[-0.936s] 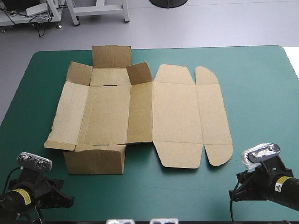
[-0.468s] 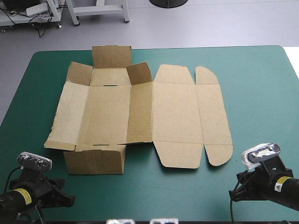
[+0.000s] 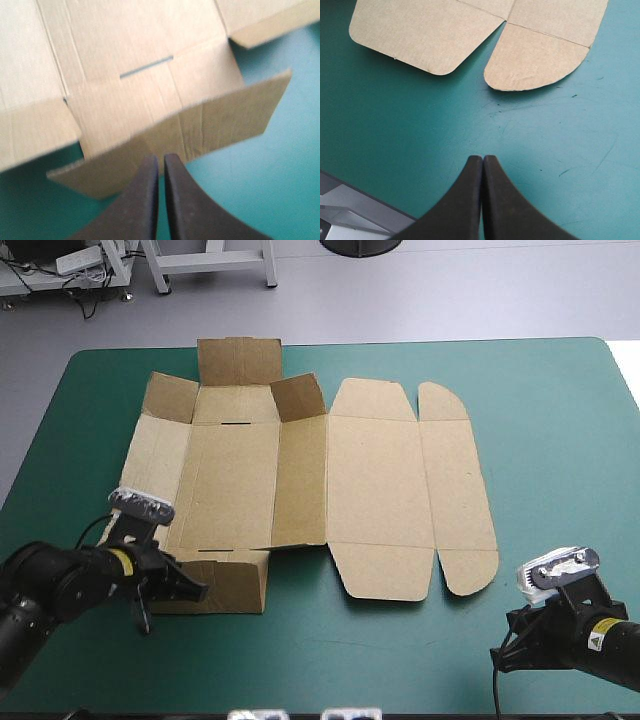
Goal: Fold the box
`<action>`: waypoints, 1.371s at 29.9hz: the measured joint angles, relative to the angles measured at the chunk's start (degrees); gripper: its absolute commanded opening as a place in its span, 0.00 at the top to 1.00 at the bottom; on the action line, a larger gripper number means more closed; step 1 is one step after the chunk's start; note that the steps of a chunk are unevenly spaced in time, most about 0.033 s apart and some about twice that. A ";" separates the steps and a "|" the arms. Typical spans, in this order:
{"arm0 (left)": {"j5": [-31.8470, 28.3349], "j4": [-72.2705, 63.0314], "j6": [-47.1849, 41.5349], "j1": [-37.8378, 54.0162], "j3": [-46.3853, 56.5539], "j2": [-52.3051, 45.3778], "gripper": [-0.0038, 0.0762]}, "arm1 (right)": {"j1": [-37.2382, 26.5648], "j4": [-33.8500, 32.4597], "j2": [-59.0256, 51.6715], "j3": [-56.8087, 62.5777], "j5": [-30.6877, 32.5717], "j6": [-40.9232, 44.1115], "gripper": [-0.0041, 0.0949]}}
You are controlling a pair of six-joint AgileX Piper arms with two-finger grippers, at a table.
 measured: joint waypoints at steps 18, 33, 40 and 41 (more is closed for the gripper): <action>10.23 -24.68 30.68 36.99 -19.89 20.12 0.66 | 0.00 0.00 0.00 0.00 -3.27 -1.16 0.98; 9.27 -32.87 34.50 54.97 -22.00 41.93 0.47 | 0.00 0.04 0.00 0.00 -3.38 -5.40 0.98; 9.11 -32.87 35.48 55.03 -26.93 49.59 0.47 | 0.00 1.34 0.00 0.00 -3.38 -5.54 0.98; 9.11 -32.87 35.48 55.03 -27.94 50.55 0.47 | 0.00 1.62 0.00 0.00 -3.38 -5.54 0.98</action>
